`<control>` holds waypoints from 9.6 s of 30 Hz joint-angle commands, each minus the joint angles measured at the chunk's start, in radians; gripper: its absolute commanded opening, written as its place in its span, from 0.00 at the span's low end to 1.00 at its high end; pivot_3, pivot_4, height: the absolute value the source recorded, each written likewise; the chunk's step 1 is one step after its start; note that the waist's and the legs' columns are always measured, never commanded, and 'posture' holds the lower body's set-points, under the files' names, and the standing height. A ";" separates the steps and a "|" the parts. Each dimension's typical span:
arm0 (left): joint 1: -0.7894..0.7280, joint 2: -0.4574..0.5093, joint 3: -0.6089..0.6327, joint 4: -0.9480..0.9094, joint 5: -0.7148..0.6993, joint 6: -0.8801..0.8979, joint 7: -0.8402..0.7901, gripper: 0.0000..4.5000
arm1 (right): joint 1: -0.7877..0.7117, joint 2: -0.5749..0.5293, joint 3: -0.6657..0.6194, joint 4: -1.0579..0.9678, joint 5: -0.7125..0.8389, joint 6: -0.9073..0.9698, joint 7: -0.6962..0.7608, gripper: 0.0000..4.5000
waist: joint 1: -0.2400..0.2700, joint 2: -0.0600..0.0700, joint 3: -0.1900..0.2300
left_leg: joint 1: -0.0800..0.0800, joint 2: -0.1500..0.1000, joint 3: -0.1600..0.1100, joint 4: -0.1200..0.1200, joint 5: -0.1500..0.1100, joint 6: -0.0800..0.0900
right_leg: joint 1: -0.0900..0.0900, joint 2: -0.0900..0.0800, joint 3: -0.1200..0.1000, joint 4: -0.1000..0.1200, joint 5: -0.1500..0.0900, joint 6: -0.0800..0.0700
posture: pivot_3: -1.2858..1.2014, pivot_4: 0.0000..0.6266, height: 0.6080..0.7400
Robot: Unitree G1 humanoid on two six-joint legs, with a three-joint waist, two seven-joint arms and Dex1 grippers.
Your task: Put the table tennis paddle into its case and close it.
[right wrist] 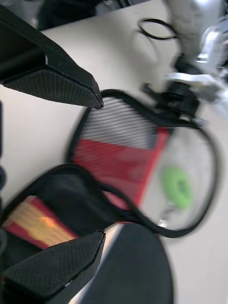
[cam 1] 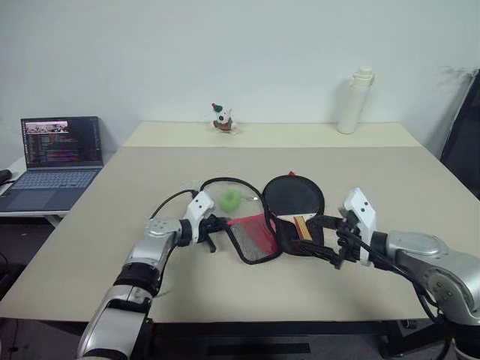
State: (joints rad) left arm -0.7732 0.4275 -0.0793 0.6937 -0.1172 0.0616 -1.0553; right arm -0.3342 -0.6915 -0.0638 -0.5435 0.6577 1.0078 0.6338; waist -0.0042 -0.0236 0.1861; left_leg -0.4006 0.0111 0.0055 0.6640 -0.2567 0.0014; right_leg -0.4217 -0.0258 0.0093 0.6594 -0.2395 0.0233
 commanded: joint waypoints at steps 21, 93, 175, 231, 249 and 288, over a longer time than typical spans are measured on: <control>-0.331 -0.135 0.027 0.322 0.051 -0.243 0.085 0.01 | -0.053 -0.024 -0.088 0.210 -0.063 -0.049 -0.067 1.00 | -0.017 -0.002 0.001 | 0.001 0.001 0.003 0.000 0.000 0.000 | -0.001 0.003 0.002 0.000 -0.001 0.005 | 0.52 0.24 1.00; 0.566 0.480 0.169 -0.926 -0.465 0.423 -0.297 0.00 | -0.012 0.371 0.101 0.113 -0.161 0.420 -0.066 0.01 | -0.037 -0.005 -0.002 | 0.003 0.006 0.002 -0.003 -0.001 -0.001 | -0.002 0.005 0.003 0.002 -0.002 -0.002 | 0.52 0.24 1.00; -0.192 0.074 0.010 0.471 0.154 -0.010 0.079 0.00 | -0.240 0.487 0.360 0.379 -0.334 -0.197 -0.149 1.00 | -0.029 -0.006 -0.003 | 0.004 0.003 0.000 0.000 0.000 -0.001 | -0.001 0.003 -0.003 0.005 0.002 -0.005 | 0.52 0.24 1.00; -0.683 -0.301 -0.435 0.690 0.829 -0.383 0.876 0.00 | 0.015 0.550 0.482 0.425 -0.537 -0.174 -0.175 1.00 | -0.023 -0.017 -0.010 | 0.004 0.001 0.000 0.000 0.000 -0.001 | 0.000 0.003 -0.003 0.004 -0.001 0.000 | 0.52 0.24 1.00; -0.688 -0.497 -0.454 0.681 0.825 -0.571 0.817 0.00 | 0.022 0.561 0.477 0.435 -0.537 -0.179 -0.189 1.00 | -0.017 -0.017 -0.010 | 0.003 0.000 0.000 0.000 0.000 -0.001 | 0.001 0.002 -0.003 0.003 -0.001 0.000 | 0.52 0.24 1.00; -0.388 -0.168 0.109 0.470 0.176 -0.224 0.130 0.85 | -0.173 0.310 0.132 0.106 -0.272 0.077 -0.046 1.00 | -0.025 -0.013 -0.013 | 0.001 0.001 -0.001 0.000 0.000 -0.001 | -0.001 0.002 -0.004 0.004 0.002 -0.005 | 0.52 0.24 1.00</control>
State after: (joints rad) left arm -1.1599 0.2423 0.0078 1.2406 0.1069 -0.1836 -0.8828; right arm -0.4879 -0.3622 0.1191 -0.3972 0.3552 1.0804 0.5694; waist -0.0290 -0.0367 0.1736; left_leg -0.3991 0.0123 0.0045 0.6642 -0.2570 0.0005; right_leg -0.4228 -0.0239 0.0050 0.6631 -0.2377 0.0186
